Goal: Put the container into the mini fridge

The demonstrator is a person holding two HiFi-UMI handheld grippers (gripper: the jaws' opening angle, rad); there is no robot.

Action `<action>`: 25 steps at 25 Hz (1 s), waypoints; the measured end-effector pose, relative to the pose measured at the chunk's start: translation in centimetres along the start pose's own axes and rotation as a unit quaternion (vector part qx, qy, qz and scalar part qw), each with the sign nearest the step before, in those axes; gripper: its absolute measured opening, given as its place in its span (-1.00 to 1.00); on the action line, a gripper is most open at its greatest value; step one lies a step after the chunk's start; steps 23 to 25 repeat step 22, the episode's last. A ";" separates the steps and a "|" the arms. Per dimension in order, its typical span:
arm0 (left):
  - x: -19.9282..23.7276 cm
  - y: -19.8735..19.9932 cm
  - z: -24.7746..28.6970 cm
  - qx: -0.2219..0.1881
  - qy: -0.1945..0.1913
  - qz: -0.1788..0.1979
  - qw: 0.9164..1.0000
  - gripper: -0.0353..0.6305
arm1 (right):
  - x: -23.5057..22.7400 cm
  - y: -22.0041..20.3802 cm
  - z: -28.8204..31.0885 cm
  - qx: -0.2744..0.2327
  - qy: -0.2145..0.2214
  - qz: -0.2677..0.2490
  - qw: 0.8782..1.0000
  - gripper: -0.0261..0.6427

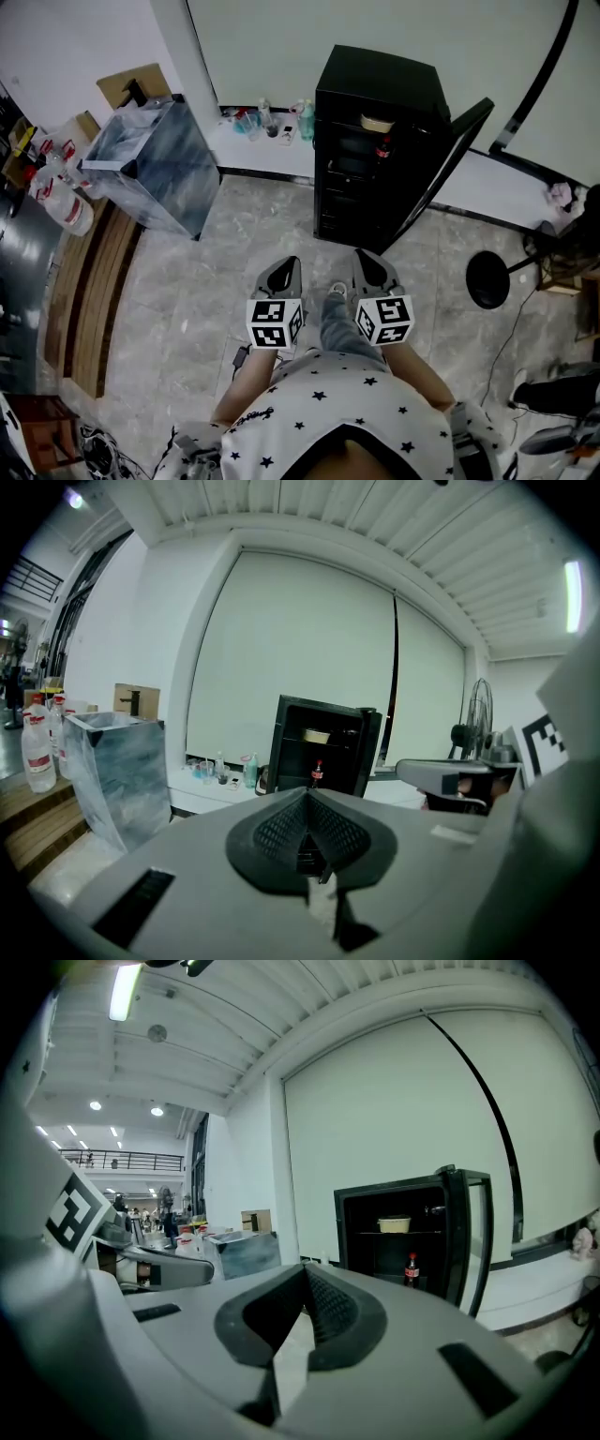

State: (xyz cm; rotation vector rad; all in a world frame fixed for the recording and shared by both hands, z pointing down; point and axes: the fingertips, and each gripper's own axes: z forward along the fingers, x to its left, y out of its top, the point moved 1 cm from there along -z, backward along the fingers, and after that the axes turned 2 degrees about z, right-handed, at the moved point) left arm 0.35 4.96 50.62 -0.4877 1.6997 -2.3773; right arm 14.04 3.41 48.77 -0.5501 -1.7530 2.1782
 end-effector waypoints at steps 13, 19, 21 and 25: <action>0.3 0.2 -0.1 0.001 -0.001 -0.002 1.000 -0.86 | 1.1 1.1 0.1 -0.010 0.021 0.016 1.000 -0.94; 0.4 0.2 -0.1 0.000 0.000 -0.003 1.000 -0.86 | 1.2 1.3 0.0 -0.014 0.026 0.023 0.999 -0.94; 0.5 0.1 -0.1 0.000 0.000 -0.002 1.000 -0.86 | 1.3 1.2 -0.1 -0.014 0.027 0.024 0.999 -0.94; 0.5 0.0 -0.2 0.000 0.000 -0.002 1.000 -0.86 | 1.3 1.2 -0.1 -0.015 0.027 0.024 0.999 -0.94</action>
